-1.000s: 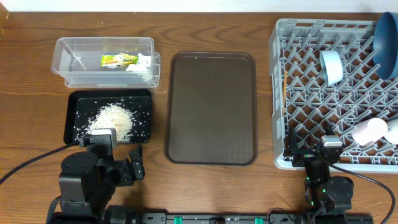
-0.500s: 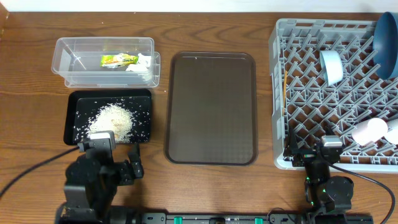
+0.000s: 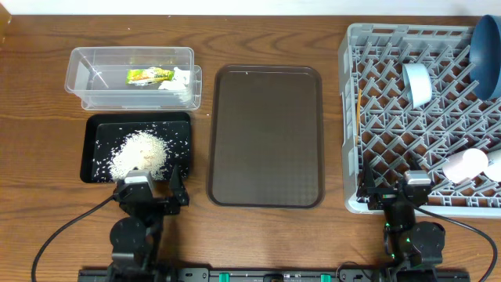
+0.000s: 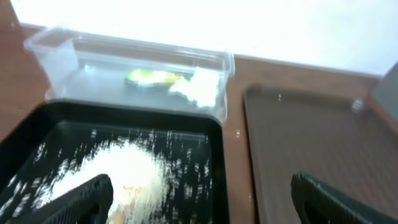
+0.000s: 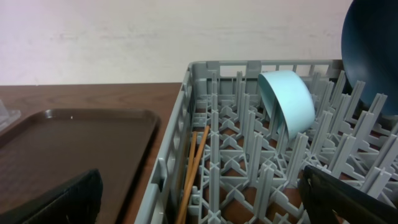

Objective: Sort waste into correct bins and load items into the dishwasher rack

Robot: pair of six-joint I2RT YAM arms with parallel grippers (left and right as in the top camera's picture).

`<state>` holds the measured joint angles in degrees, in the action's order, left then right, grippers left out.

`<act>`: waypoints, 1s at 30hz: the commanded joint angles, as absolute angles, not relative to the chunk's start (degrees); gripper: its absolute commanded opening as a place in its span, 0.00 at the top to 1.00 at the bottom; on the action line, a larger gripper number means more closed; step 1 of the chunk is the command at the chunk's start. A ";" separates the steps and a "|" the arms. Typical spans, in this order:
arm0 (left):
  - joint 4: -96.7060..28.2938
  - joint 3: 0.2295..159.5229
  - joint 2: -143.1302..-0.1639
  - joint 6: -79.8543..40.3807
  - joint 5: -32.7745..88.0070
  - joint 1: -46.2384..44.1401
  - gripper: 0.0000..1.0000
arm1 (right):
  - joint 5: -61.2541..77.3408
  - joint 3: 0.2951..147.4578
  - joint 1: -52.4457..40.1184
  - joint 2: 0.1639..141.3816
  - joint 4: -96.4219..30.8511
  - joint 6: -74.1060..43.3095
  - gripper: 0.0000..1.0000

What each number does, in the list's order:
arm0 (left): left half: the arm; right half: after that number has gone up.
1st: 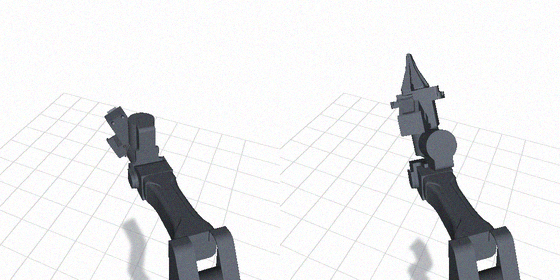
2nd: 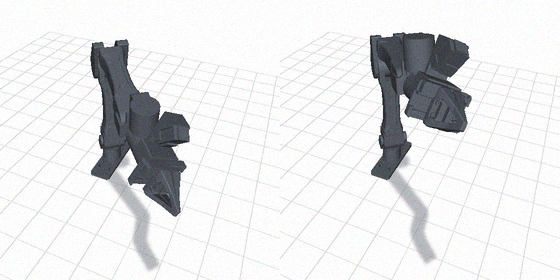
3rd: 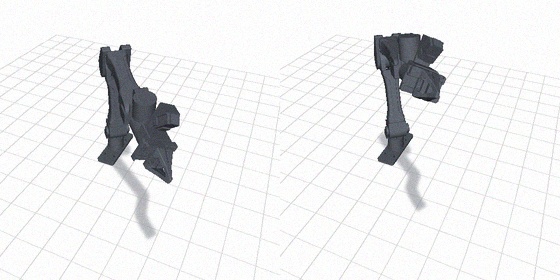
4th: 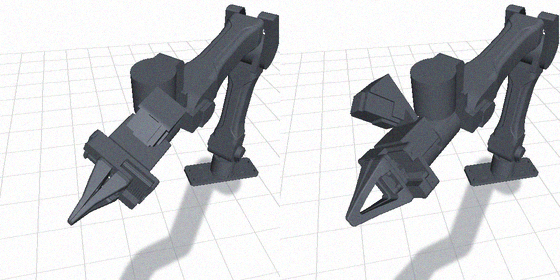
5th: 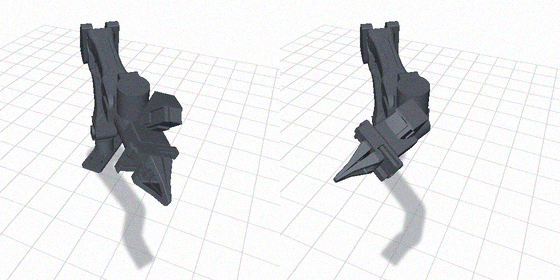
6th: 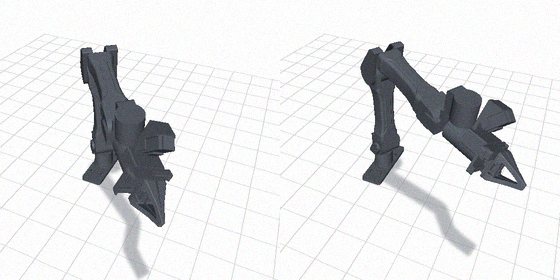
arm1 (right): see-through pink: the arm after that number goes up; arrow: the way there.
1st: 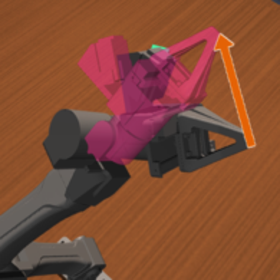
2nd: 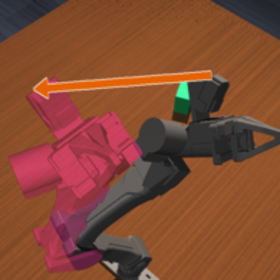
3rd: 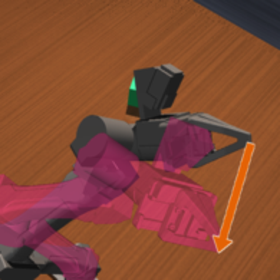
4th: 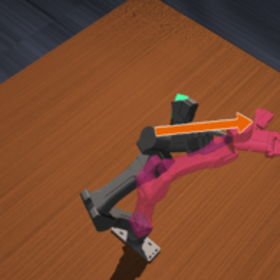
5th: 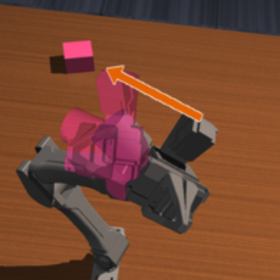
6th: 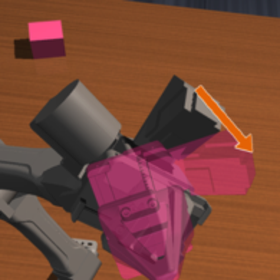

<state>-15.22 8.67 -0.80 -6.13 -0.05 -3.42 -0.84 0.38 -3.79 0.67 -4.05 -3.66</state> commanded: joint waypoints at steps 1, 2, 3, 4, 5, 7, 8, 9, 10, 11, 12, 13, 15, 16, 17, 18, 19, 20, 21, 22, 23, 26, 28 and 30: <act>-7.60 4.40 -0.10 -6.04 -1.10 -3.18 0.07 | -0.62 0.32 -3.73 0.27 -4.27 -3.55 0.01; -5.06 3.25 -0.10 -6.02 -1.30 -3.18 0.07 | -0.62 0.32 -3.73 0.27 -4.27 -3.55 0.01; -2.42 2.00 -0.10 -6.04 -2.13 -3.18 0.07 | -0.64 0.32 -3.73 0.27 -4.27 -3.55 0.01; -0.05 0.75 -0.10 -6.02 -2.31 -3.18 0.07 | -0.64 0.32 -3.73 0.27 -4.27 -3.55 0.01; 0.84 0.14 -0.08 -6.00 -2.68 -3.18 0.07 | -0.62 0.32 -3.73 0.27 -4.27 -3.55 0.01; -0.30 0.21 -0.08 -4.54 -3.07 -3.18 0.07 | -0.62 0.32 -3.70 0.27 -4.27 -3.55 0.01; -0.73 0.21 -0.08 -3.68 -3.07 -3.18 0.07 | -0.62 0.32 -3.73 0.27 -4.27 -3.55 0.01; -1.34 0.21 -0.08 -3.14 -3.05 -3.18 0.07 | -0.62 0.32 -3.70 0.27 -4.27 -3.55 0.01; -2.90 0.21 -0.08 -2.98 -3.03 -3.18 0.07 | -0.62 0.32 -3.73 0.27 -4.27 -3.55 0.01; -4.36 0.21 -0.08 -2.94 -2.90 -3.18 0.07 | -0.62 0.32 -3.73 0.27 -4.27 -3.57 0.01; -4.08 0.21 -0.10 -2.46 -2.13 -3.18 0.06 | -0.64 0.32 -3.73 0.27 -4.27 -3.55 0.01; -4.14 0.21 -0.10 -2.35 -2.00 -3.18 0.06 | -0.62 0.32 -3.73 0.27 -4.27 -3.55 0.01; -4.14 0.21 -0.10 -2.39 -2.00 -3.18 0.07 | -0.64 0.32 -3.70 0.27 -4.27 -3.55 0.01; -4.14 0.23 -0.10 -2.42 -1.96 -3.18 0.07 | -0.64 0.32 -3.73 0.27 -4.27 -3.55 0.01; -4.08 0.23 -0.10 -2.39 -1.98 -3.18 0.07 | -0.64 0.32 -3.73 0.27 -4.27 -3.55 0.01; -4.05 0.23 -0.10 -2.39 -2.00 -3.18 0.07 | -0.62 0.32 -3.73 0.27 -4.27 -3.55 0.01; -4.08 0.23 -0.10 -2.39 -2.00 -3.18 0.07 | -0.62 0.32 -3.73 0.27 -4.27 -3.55 0.01; -4.05 0.23 -0.10 -2.39 -2.00 -3.18 0.07 | -0.62 0.32 -3.73 0.27 -4.27 -3.55 0.01; -4.05 0.23 -0.12 -2.39 -2.00 -3.18 0.07 | -0.64 0.32 -3.73 0.27 -4.27 -3.55 0.01; -4.05 0.23 -0.19 -2.37 -2.00 -3.18 0.06 | -0.64 0.32 -3.73 0.27 -4.27 -3.55 0.01; -4.08 0.23 -0.23 -2.39 -2.00 -3.18 0.06 | -0.64 0.32 -3.70 0.27 -4.27 -3.55 0.01; -4.05 0.23 -0.23 -2.39 -1.98 -3.18 0.06 | -0.64 0.32 -3.73 0.27 -4.27 -3.55 0.01; -4.05 0.23 -0.23 -2.37 -2.00 -3.18 0.06 | -0.62 0.32 -3.73 0.27 -4.27 -3.55 0.01; -4.05 0.23 -0.23 -2.39 -2.00 -3.18 0.06 | -0.62 0.32 -3.70 0.27 -4.27 -3.55 0.01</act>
<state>-1.54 1.21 -0.58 -2.94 -1.48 -3.42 -0.84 0.38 -3.79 0.67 -4.03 -3.64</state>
